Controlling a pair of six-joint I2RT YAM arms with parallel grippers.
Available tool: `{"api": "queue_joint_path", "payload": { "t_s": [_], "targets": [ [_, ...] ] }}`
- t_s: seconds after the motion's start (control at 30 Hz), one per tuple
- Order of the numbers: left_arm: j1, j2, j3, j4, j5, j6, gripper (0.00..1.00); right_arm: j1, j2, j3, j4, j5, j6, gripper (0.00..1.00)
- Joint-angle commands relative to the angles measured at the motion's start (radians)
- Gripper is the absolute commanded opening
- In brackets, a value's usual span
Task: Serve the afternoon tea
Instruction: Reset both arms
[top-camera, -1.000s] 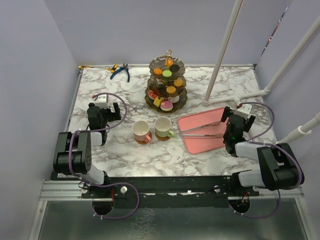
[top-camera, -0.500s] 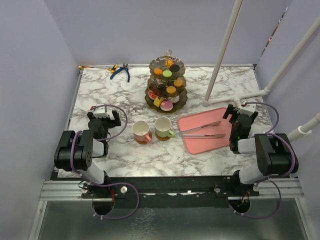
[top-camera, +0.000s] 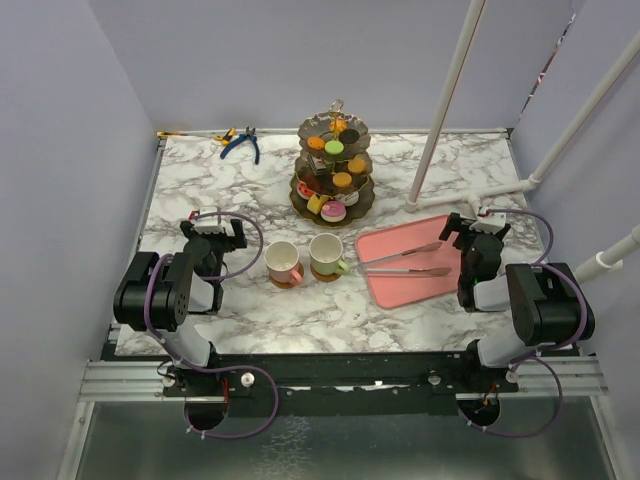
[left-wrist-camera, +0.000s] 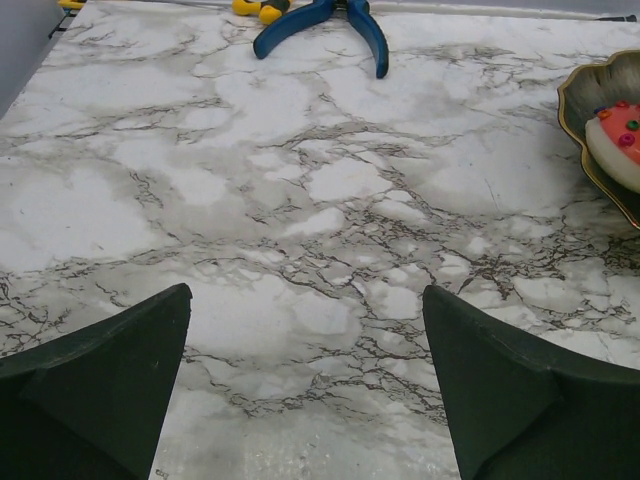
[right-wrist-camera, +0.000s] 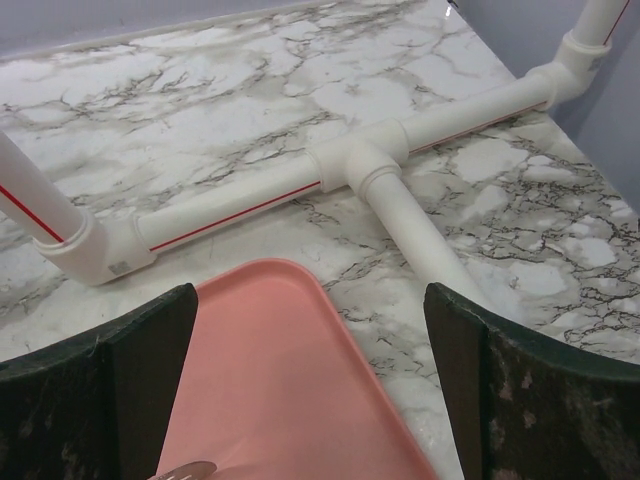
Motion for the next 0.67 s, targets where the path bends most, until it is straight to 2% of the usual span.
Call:
{"api": "queue_joint_path", "payload": {
  "t_s": [0.0, 0.43, 0.63],
  "targets": [
    [-0.004, -0.002, 0.001, -0.016, -0.025, 0.008, 0.99, -0.006, 0.007, -0.011, 0.06, -0.021, -0.004, 1.0],
    [-0.006, 0.0, 0.005, -0.021, -0.03, 0.01, 0.99, -0.006, 0.008, -0.01, 0.06, -0.021, -0.001, 1.0],
    [-0.035, -0.004, 0.017, -0.054, -0.09, 0.024, 0.99, -0.006, 0.007, -0.01, 0.06, -0.022, -0.002, 1.0]
  ]
}}
